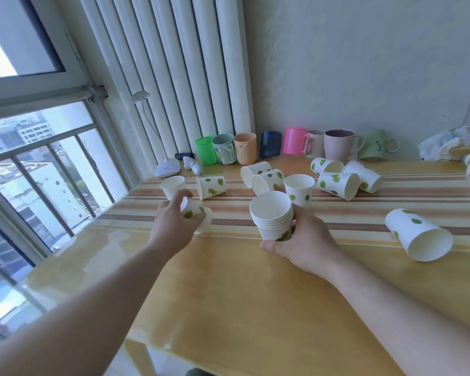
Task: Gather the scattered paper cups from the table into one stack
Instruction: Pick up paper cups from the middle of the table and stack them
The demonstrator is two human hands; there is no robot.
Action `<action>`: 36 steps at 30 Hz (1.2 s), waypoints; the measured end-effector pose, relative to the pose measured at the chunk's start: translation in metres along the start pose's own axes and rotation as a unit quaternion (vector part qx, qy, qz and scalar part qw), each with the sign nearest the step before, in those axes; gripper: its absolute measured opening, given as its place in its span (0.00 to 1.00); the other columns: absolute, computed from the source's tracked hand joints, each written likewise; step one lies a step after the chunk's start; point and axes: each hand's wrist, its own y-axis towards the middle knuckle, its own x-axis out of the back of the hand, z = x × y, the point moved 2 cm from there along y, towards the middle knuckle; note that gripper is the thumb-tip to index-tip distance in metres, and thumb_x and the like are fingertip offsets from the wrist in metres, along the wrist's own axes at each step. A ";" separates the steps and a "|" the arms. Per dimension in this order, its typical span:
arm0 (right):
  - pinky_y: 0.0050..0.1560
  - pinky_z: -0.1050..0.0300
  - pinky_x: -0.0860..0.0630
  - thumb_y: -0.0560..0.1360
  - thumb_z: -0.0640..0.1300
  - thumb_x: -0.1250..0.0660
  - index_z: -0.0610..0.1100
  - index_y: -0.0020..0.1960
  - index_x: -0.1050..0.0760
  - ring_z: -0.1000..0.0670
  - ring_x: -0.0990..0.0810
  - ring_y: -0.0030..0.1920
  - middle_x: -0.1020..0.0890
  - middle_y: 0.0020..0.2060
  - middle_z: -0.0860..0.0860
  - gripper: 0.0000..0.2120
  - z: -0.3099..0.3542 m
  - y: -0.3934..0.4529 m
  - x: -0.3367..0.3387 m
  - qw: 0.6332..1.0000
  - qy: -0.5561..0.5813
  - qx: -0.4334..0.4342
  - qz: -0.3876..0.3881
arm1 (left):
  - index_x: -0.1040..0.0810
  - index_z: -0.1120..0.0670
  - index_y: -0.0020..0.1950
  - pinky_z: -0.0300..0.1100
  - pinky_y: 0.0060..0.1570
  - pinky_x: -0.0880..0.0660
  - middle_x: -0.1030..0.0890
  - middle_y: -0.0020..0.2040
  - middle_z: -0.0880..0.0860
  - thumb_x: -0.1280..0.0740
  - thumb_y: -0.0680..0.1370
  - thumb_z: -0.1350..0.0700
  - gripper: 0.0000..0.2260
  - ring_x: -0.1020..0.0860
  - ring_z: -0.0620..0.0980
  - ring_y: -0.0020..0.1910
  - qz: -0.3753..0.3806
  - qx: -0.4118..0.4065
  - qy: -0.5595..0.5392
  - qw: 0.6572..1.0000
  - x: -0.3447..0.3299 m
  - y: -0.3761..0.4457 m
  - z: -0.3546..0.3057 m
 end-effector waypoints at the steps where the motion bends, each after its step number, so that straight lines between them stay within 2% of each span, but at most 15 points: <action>1: 0.46 0.62 0.27 0.66 0.50 0.14 0.61 0.59 0.27 0.62 0.21 0.51 0.19 0.51 0.64 0.29 0.009 0.002 -0.007 1.000 -0.001 0.005 0.012 | 0.26 0.37 0.68 0.45 0.44 0.29 0.26 0.61 0.52 0.25 0.79 0.47 0.19 0.24 0.55 0.54 -0.003 0.004 -0.026 1.000 0.002 -0.002 -0.001; 4: 0.52 0.59 0.25 0.67 0.49 0.15 0.59 0.67 0.28 0.57 0.20 0.56 0.20 0.54 0.66 0.34 0.032 0.016 -0.034 0.999 0.006 0.017 0.033 | 0.26 0.39 0.63 0.45 0.37 0.25 0.22 0.54 0.52 0.22 0.76 0.48 0.19 0.21 0.53 0.46 -0.027 0.036 -0.123 0.991 0.007 -0.004 0.001; 7: 0.58 0.53 0.23 0.67 0.49 0.15 0.54 0.72 0.28 0.51 0.20 0.61 0.18 0.58 0.59 0.38 0.040 0.034 -0.068 0.999 0.015 0.003 0.030 | 0.29 0.48 0.60 0.46 0.37 0.24 0.23 0.50 0.49 0.21 0.74 0.49 0.22 0.24 0.50 0.40 -0.047 0.099 -0.185 0.977 0.012 -0.005 0.010; 9: 0.58 0.54 0.24 0.67 0.49 0.15 0.54 0.73 0.28 0.50 0.21 0.61 0.19 0.59 0.58 0.38 0.041 0.046 -0.091 0.999 0.027 -0.011 0.028 | 0.29 0.48 0.56 0.49 0.39 0.21 0.23 0.51 0.47 0.20 0.72 0.46 0.22 0.23 0.49 0.42 -0.041 0.105 -0.152 0.982 0.018 -0.004 0.022; 11: 0.56 0.55 0.25 0.67 0.48 0.15 0.54 0.72 0.28 0.51 0.21 0.60 0.19 0.57 0.58 0.37 0.042 0.056 -0.109 0.999 0.033 -0.017 0.031 | 0.28 0.45 0.54 0.50 0.40 0.20 0.23 0.52 0.42 0.19 0.70 0.43 0.22 0.22 0.48 0.46 -0.017 0.076 -0.063 0.995 0.026 -0.005 0.041; 13: 0.54 0.56 0.26 0.68 0.47 0.15 0.53 0.71 0.27 0.51 0.21 0.57 0.20 0.55 0.58 0.36 0.045 0.065 -0.121 0.999 0.031 -0.012 0.029 | 0.26 0.43 0.60 0.44 0.39 0.27 0.22 0.52 0.41 0.20 0.71 0.40 0.24 0.22 0.49 0.50 0.008 0.027 0.028 0.999 0.033 -0.007 0.058; 15: 0.53 0.56 0.25 0.67 0.49 0.15 0.54 0.69 0.27 0.51 0.20 0.56 0.20 0.53 0.60 0.35 0.044 0.073 -0.128 1.000 0.024 -0.001 0.020 | 0.28 0.41 0.71 0.42 0.41 0.31 0.19 0.58 0.41 0.23 0.73 0.39 0.29 0.22 0.50 0.56 0.023 -0.022 0.094 0.995 0.041 -0.005 0.065; 17: 0.50 0.57 0.24 0.66 0.51 0.15 0.58 0.65 0.28 0.52 0.18 0.55 0.19 0.51 0.63 0.33 0.039 0.076 -0.132 1.000 0.019 -0.003 0.011 | 0.37 0.38 0.81 0.45 0.47 0.31 0.18 0.64 0.42 0.25 0.75 0.38 0.37 0.22 0.51 0.60 0.040 -0.055 0.147 0.987 0.046 0.004 0.067; 19: 0.48 0.58 0.24 0.66 0.52 0.15 0.61 0.62 0.30 0.54 0.18 0.54 0.19 0.51 0.65 0.32 0.035 0.077 -0.133 1.000 0.023 -0.015 0.015 | 0.48 0.35 0.85 0.49 0.51 0.27 0.18 0.67 0.43 0.27 0.76 0.38 0.44 0.21 0.53 0.62 0.069 -0.056 0.165 0.982 0.046 0.013 0.066; 21: 0.48 0.58 0.23 0.67 0.53 0.15 0.62 0.63 0.30 0.55 0.18 0.54 0.19 0.51 0.65 0.32 0.035 0.076 -0.135 0.999 0.020 -0.018 0.028 | 0.53 0.33 0.85 0.53 0.55 0.21 0.17 0.65 0.44 0.26 0.75 0.40 0.47 0.19 0.53 0.58 0.082 -0.049 0.126 0.988 0.043 0.018 0.065; 23: 0.51 0.56 0.22 0.67 0.54 0.15 0.61 0.67 0.28 0.54 0.18 0.55 0.19 0.52 0.64 0.34 0.037 0.077 -0.135 0.999 0.016 -0.019 0.034 | 0.53 0.30 0.84 0.56 0.58 0.19 0.19 0.65 0.45 0.25 0.72 0.44 0.49 0.19 0.54 0.58 0.067 -0.017 0.041 0.997 0.040 0.024 0.065; 27: 0.52 0.55 0.22 0.66 0.55 0.15 0.61 0.67 0.28 0.55 0.18 0.54 0.18 0.53 0.63 0.35 0.037 0.080 -0.136 0.999 0.015 -0.026 0.032 | 0.38 0.27 0.75 0.58 0.53 0.15 0.21 0.65 0.53 0.21 0.66 0.50 0.44 0.17 0.55 0.55 0.005 0.039 -0.133 0.990 0.036 0.029 0.072; 30: 0.49 0.57 0.23 0.66 0.55 0.15 0.63 0.62 0.30 0.57 0.18 0.53 0.19 0.53 0.63 0.32 0.037 0.080 -0.136 0.999 0.010 -0.029 0.030 | 0.33 0.27 0.66 0.58 0.46 0.13 0.19 0.60 0.52 0.18 0.63 0.48 0.38 0.16 0.55 0.50 0.004 0.066 -0.156 0.985 0.030 0.025 0.086; 33: 0.47 0.57 0.25 0.67 0.54 0.15 0.61 0.61 0.30 0.57 0.19 0.53 0.19 0.52 0.62 0.31 0.038 0.080 -0.136 0.999 0.006 -0.027 0.029 | 0.34 0.24 0.65 0.62 0.46 0.14 0.14 0.51 0.52 0.18 0.64 0.48 0.39 0.15 0.56 0.42 0.025 0.095 -0.186 0.978 0.027 0.022 0.098; 36: 0.49 0.56 0.24 0.67 0.55 0.16 0.61 0.62 0.30 0.57 0.19 0.53 0.19 0.52 0.63 0.31 0.038 0.079 -0.137 0.999 0.008 -0.025 0.034 | 0.32 0.25 0.66 0.61 0.46 0.14 0.14 0.55 0.49 0.16 0.65 0.50 0.39 0.13 0.53 0.45 0.016 0.092 -0.207 0.974 0.028 0.020 0.096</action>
